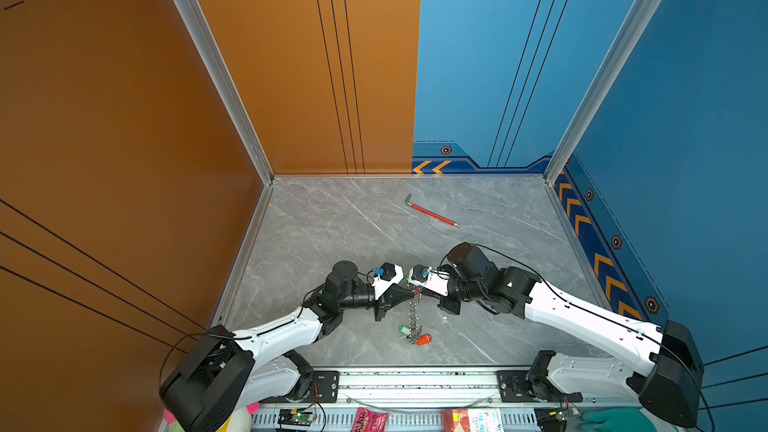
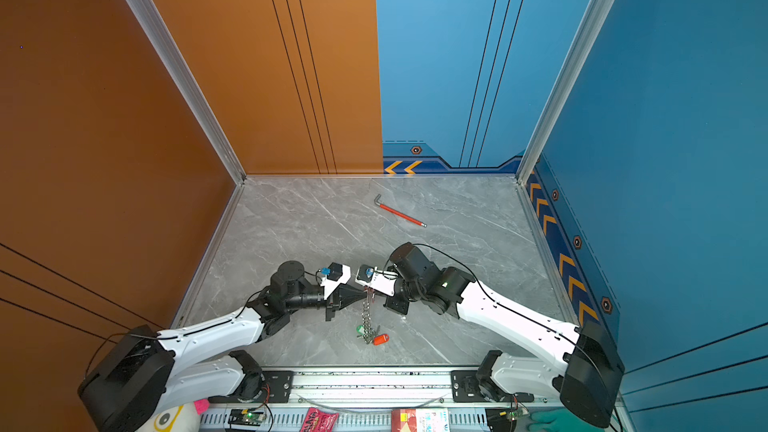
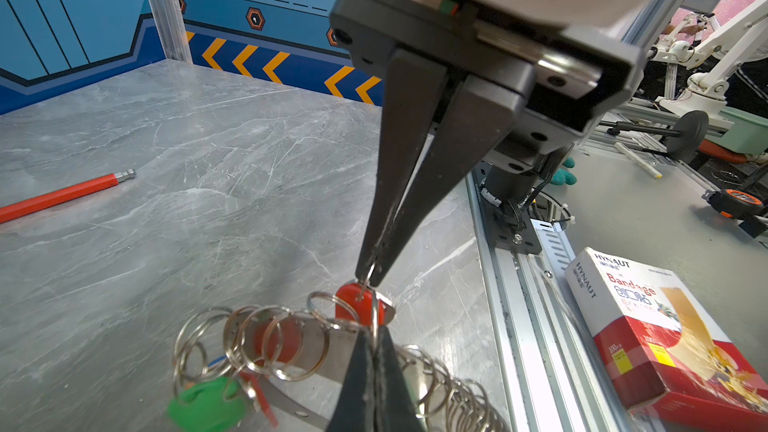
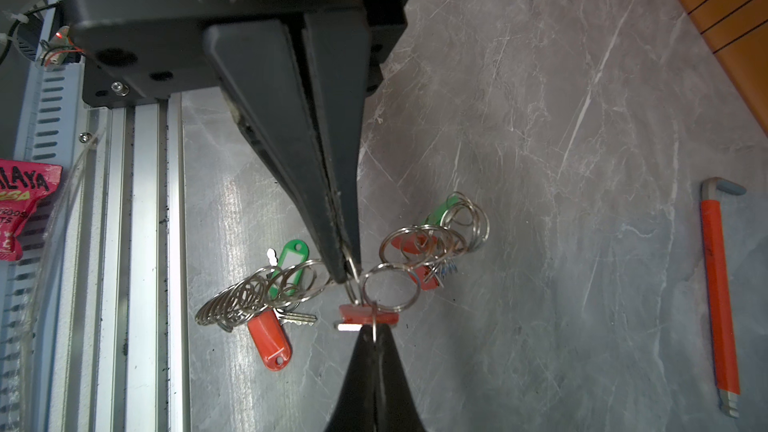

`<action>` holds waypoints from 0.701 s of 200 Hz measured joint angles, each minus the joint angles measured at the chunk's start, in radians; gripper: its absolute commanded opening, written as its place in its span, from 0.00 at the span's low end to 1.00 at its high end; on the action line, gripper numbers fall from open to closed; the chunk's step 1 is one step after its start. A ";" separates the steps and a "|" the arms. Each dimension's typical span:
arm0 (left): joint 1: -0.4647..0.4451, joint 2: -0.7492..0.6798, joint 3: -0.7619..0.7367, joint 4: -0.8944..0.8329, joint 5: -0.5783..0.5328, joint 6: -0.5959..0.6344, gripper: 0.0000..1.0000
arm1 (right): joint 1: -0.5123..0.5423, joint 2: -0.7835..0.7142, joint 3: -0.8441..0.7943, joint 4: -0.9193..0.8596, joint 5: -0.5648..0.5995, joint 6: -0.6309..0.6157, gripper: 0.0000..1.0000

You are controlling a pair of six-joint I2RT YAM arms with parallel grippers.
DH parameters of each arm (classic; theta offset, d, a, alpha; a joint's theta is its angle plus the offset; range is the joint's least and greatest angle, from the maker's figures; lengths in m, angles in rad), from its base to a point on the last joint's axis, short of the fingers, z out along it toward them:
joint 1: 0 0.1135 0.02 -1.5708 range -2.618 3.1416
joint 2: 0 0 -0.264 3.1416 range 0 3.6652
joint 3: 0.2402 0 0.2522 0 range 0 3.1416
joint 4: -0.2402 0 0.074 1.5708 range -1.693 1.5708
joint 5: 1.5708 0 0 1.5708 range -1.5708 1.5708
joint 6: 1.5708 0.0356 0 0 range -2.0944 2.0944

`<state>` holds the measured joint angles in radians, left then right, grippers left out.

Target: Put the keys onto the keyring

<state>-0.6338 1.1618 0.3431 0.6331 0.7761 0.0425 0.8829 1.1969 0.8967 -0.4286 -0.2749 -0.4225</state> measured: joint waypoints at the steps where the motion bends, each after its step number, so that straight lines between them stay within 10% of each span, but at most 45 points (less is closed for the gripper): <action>1: 0.000 0.000 0.000 0.000 0.000 0.000 0.00 | 0.000 0.000 0.000 0.000 0.000 0.000 0.00; 140: 0.011 0.000 0.000 0.000 -0.001 0.000 0.00 | 0.016 0.000 0.013 -0.037 0.015 0.004 0.00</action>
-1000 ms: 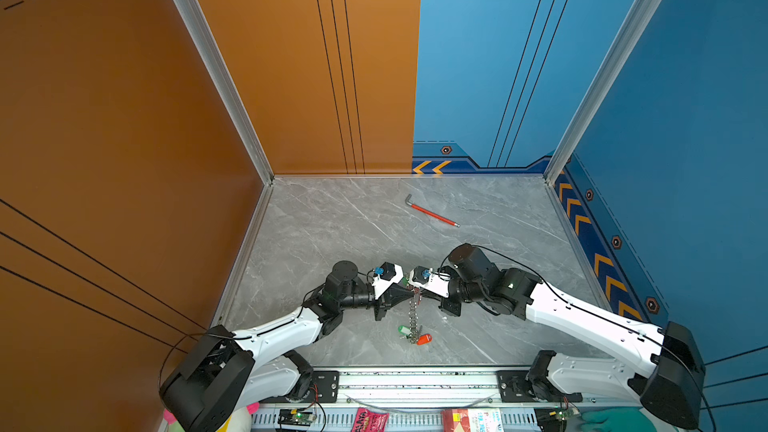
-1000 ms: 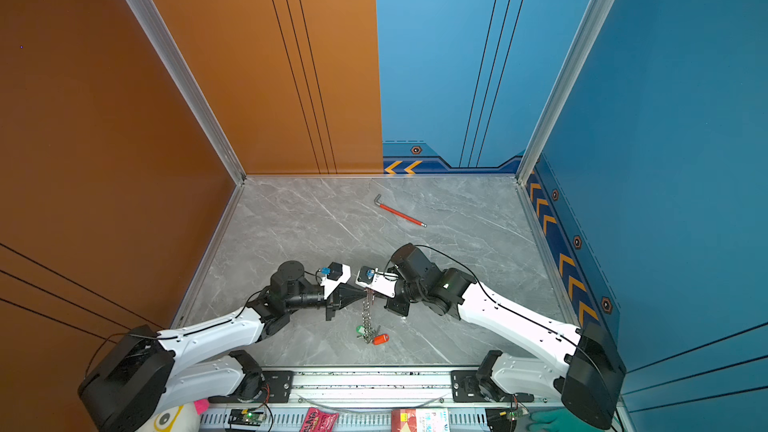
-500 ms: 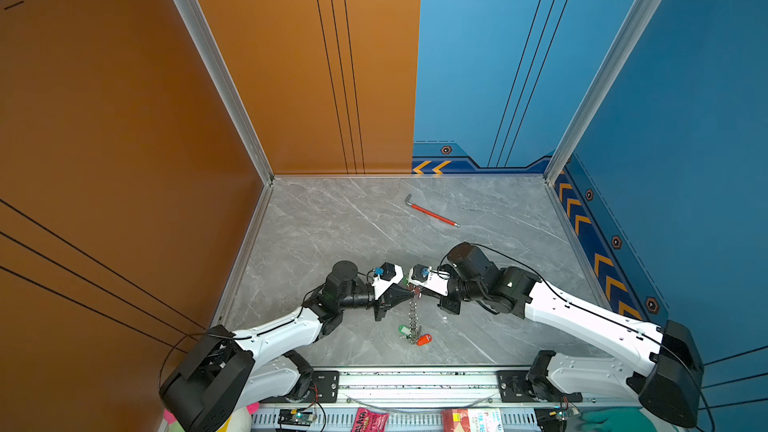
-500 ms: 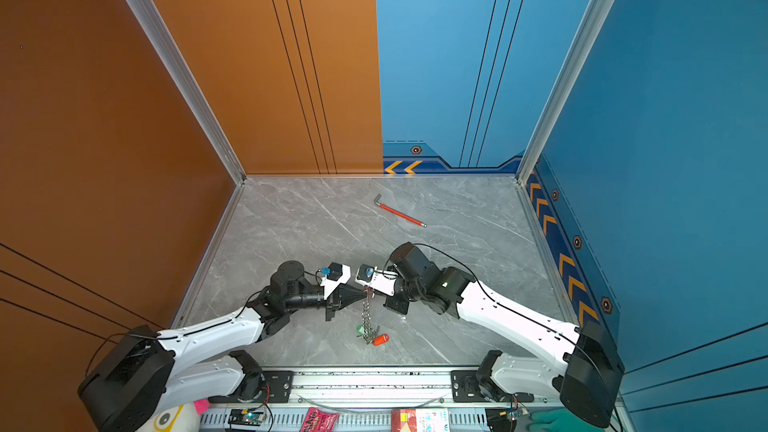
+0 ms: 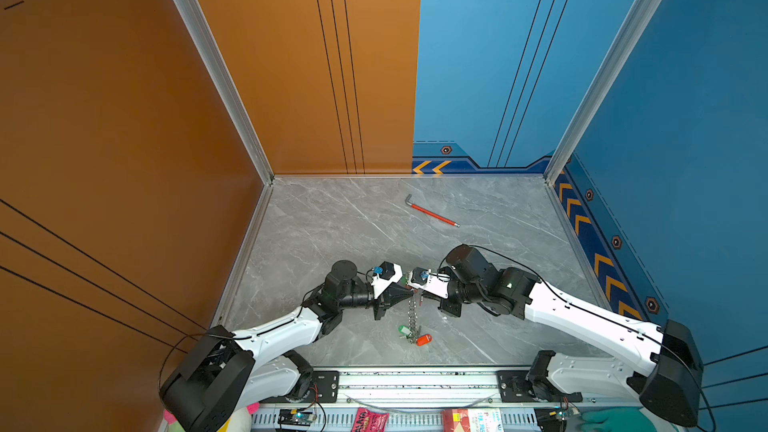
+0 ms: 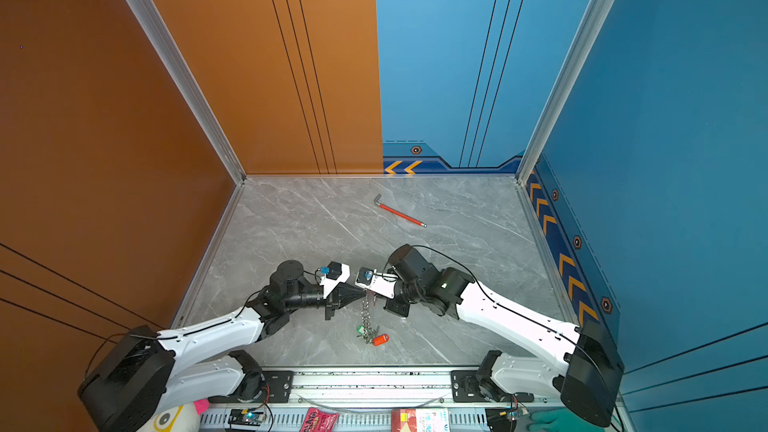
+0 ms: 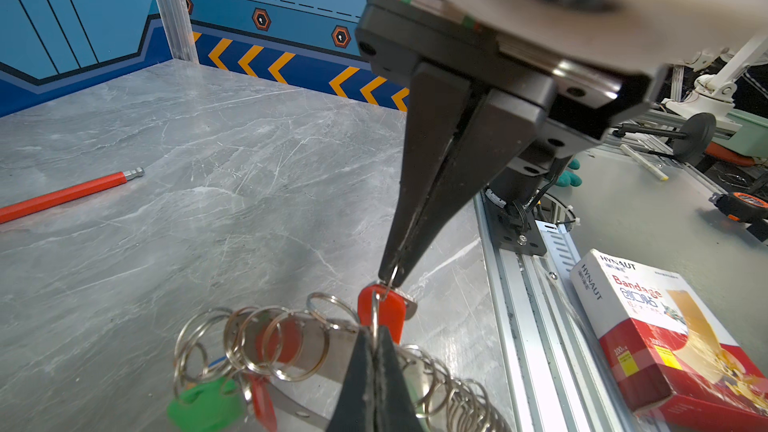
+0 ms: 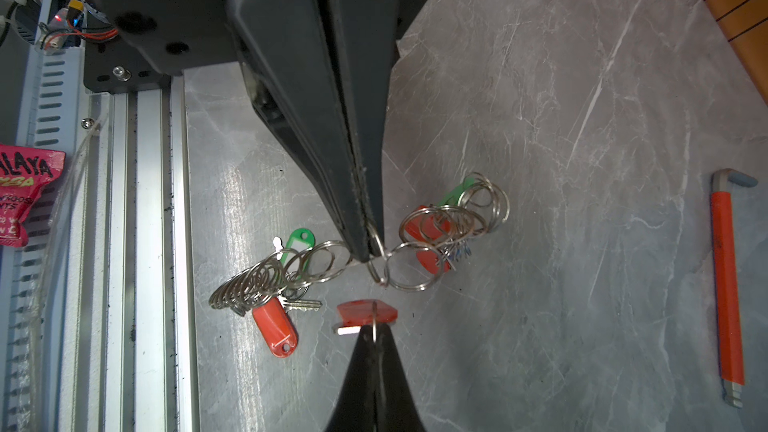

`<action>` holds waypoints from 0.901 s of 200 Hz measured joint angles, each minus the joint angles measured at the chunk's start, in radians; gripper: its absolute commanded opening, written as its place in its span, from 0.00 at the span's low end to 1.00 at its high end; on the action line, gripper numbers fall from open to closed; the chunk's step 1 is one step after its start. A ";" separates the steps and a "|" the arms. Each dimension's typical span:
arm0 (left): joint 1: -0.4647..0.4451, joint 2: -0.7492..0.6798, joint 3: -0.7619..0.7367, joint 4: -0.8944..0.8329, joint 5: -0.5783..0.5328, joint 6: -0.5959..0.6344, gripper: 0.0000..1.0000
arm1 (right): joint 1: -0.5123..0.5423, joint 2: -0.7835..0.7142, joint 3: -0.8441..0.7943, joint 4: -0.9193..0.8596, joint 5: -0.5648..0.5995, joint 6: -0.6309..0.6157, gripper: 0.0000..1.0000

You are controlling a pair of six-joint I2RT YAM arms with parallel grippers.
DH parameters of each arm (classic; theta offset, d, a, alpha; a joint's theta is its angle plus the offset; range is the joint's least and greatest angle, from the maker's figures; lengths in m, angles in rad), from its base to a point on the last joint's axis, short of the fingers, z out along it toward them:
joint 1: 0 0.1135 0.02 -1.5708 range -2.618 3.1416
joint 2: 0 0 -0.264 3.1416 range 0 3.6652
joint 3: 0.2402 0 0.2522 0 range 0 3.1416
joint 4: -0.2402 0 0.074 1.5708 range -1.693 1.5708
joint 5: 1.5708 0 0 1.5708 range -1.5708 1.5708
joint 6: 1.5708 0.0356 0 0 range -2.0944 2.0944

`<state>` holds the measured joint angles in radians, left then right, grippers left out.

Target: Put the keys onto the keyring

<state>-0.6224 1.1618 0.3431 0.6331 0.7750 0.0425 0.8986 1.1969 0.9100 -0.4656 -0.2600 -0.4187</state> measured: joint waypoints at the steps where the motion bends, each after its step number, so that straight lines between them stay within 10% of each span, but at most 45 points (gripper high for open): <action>1: 0.000 0.000 0.000 0.000 0.000 0.000 0.00 | 0.000 0.000 0.000 0.000 0.000 0.000 0.00; 180: 0.000 0.000 0.000 0.000 0.000 0.000 0.00 | 0.000 0.006 0.021 -0.009 -0.001 0.016 0.00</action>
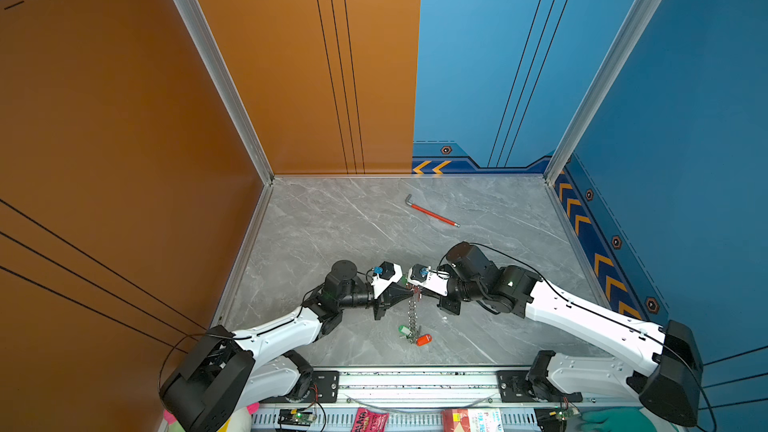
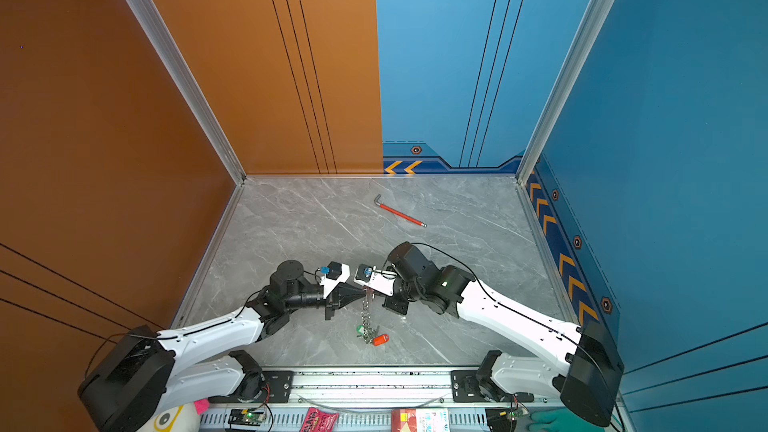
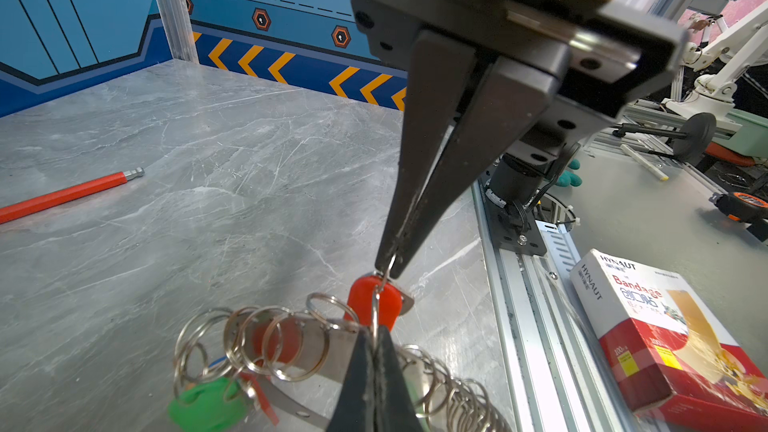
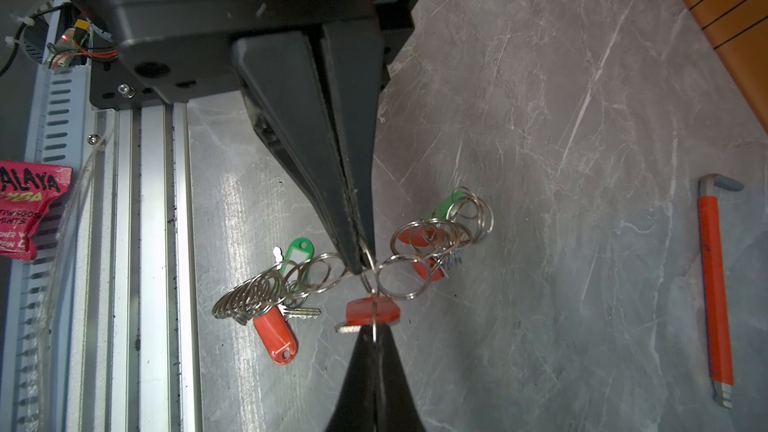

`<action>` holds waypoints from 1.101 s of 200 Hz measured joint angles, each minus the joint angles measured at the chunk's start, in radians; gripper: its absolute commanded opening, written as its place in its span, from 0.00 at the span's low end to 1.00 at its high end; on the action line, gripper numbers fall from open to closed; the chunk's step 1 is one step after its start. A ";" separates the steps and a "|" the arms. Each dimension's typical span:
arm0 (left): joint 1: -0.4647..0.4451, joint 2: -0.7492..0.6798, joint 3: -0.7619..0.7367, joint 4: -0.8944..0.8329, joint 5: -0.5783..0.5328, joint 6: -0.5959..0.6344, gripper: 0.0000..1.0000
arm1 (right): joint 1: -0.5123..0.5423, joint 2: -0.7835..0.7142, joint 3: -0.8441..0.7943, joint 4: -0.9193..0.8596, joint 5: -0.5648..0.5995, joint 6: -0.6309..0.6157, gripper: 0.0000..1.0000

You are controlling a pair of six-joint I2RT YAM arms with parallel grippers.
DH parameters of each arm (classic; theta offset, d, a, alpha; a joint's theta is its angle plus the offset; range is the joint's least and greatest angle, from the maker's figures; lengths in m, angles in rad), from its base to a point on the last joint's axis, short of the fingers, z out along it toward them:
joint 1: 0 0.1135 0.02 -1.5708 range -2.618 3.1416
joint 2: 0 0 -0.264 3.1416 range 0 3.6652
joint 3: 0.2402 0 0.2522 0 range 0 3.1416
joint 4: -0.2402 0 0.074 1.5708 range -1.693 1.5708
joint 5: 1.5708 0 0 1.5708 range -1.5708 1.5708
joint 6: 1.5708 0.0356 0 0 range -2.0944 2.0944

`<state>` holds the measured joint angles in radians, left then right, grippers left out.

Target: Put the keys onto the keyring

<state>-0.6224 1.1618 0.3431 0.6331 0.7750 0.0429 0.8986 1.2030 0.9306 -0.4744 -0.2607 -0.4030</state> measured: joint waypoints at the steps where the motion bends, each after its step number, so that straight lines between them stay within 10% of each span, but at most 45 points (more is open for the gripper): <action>1: 0.000 0.000 0.000 0.000 0.000 0.000 0.00 | 0.000 0.001 0.000 -0.001 0.000 0.000 0.00; 220: 0.000 0.000 0.000 0.000 0.000 0.000 0.00 | 0.000 0.021 0.011 -0.014 -0.023 0.011 0.00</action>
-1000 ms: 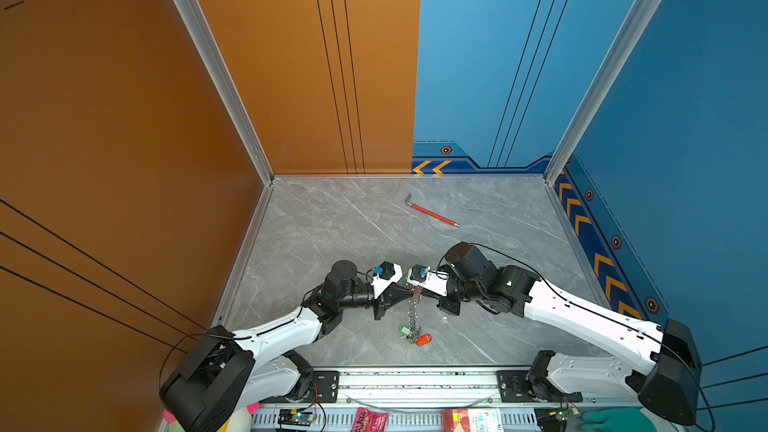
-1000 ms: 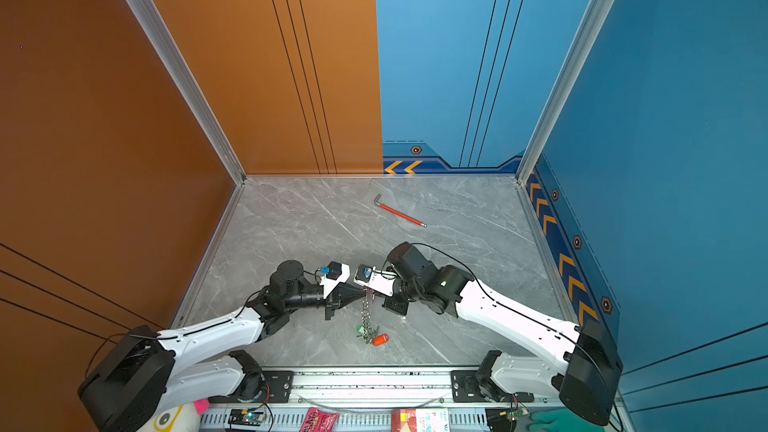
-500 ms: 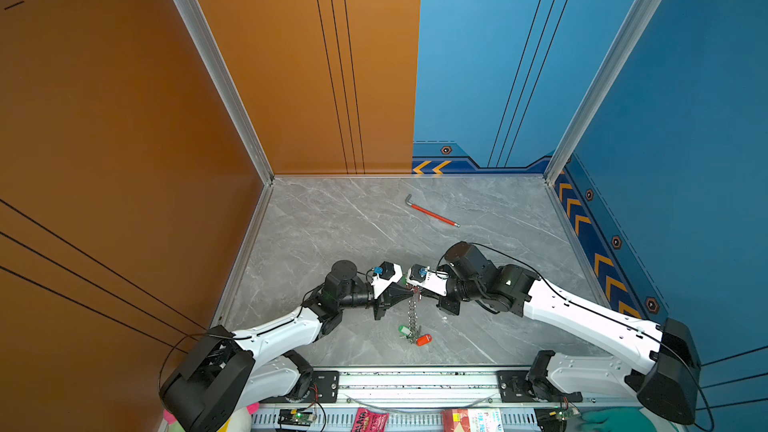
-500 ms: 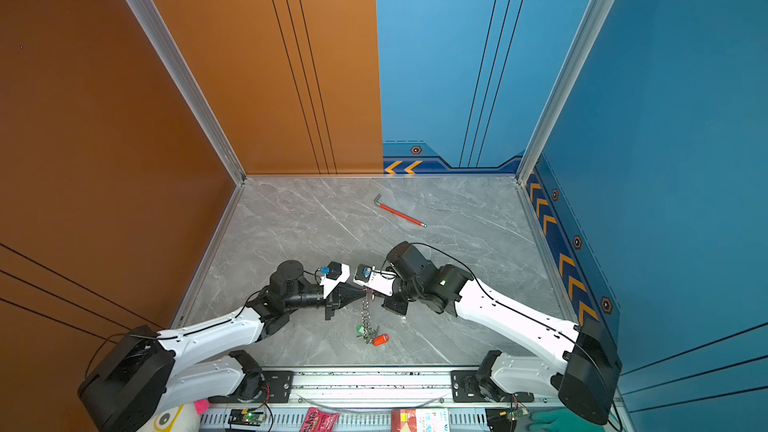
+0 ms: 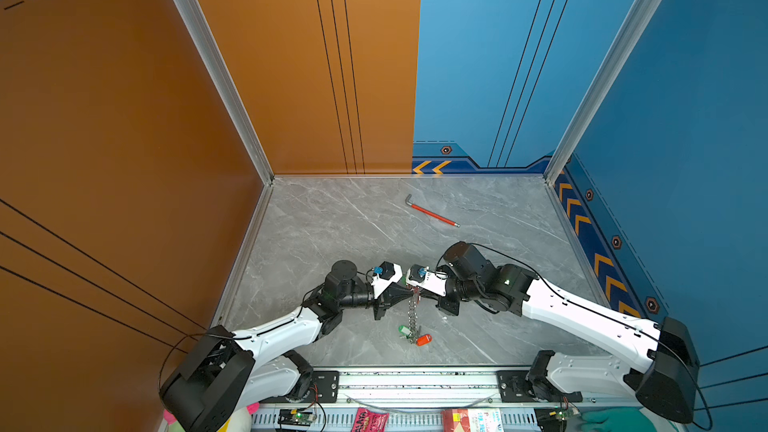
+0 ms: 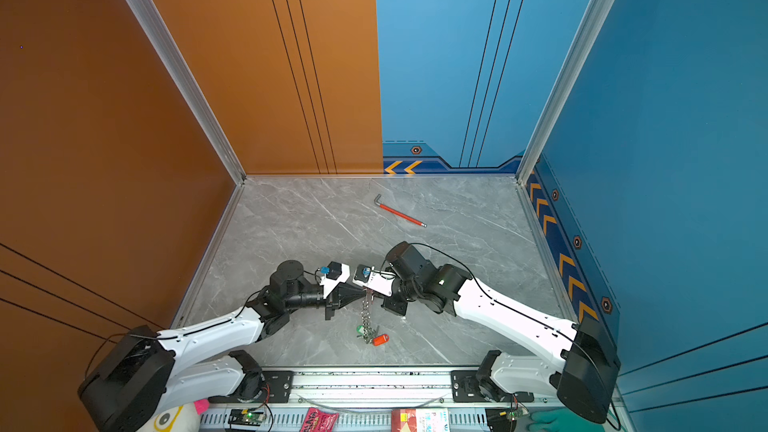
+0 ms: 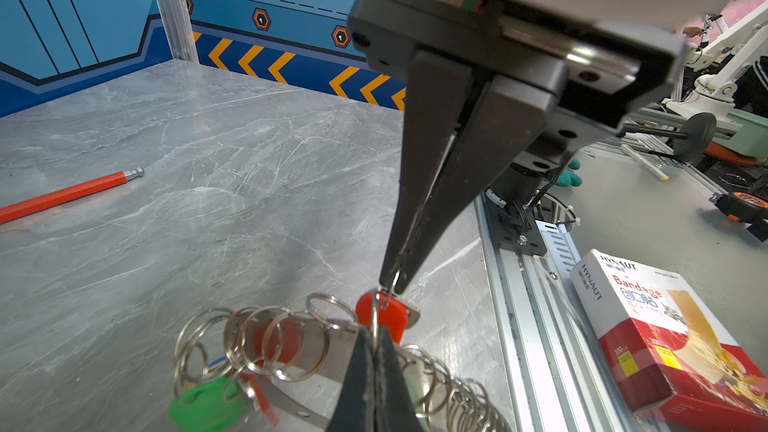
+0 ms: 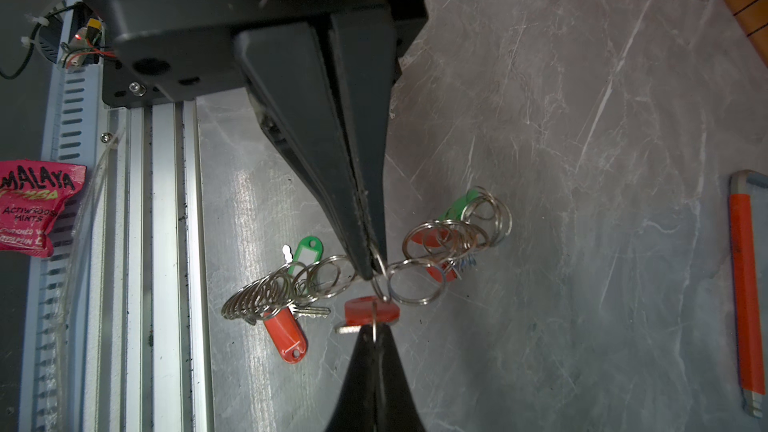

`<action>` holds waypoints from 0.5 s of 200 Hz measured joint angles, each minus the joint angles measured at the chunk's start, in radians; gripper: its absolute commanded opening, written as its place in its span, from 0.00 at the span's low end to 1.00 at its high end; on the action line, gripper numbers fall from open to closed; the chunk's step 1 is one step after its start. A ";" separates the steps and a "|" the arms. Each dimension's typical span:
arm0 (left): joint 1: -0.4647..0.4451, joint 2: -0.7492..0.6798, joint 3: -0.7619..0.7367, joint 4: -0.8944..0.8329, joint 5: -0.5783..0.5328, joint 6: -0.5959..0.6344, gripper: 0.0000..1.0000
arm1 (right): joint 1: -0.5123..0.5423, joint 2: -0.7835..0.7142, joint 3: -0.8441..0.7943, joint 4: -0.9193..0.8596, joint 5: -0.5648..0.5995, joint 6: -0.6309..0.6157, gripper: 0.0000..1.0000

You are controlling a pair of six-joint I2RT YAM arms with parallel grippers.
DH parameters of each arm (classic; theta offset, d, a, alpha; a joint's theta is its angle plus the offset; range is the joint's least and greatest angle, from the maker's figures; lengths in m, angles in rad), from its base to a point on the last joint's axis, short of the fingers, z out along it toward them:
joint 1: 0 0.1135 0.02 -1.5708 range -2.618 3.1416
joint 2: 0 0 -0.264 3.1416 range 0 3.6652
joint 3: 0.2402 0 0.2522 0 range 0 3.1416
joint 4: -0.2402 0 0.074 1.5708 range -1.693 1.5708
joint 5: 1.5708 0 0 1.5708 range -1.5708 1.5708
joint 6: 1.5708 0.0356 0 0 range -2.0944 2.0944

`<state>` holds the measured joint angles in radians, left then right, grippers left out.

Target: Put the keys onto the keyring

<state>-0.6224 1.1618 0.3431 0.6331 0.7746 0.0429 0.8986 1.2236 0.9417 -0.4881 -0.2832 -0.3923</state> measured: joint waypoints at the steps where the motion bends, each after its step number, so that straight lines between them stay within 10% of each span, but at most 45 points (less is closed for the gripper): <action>1: 0.000 0.000 0.000 0.000 0.000 0.000 0.00 | 0.000 0.000 0.000 0.000 0.000 0.000 0.00; 100: 0.001 0.000 0.000 0.000 -0.006 0.000 0.00 | -0.001 0.000 0.000 0.000 0.000 0.004 0.00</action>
<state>-0.6216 1.1618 0.3431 0.6331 0.7689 0.0429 0.8974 1.2232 0.9417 -0.4881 -0.2829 -0.3885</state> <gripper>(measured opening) 0.045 0.047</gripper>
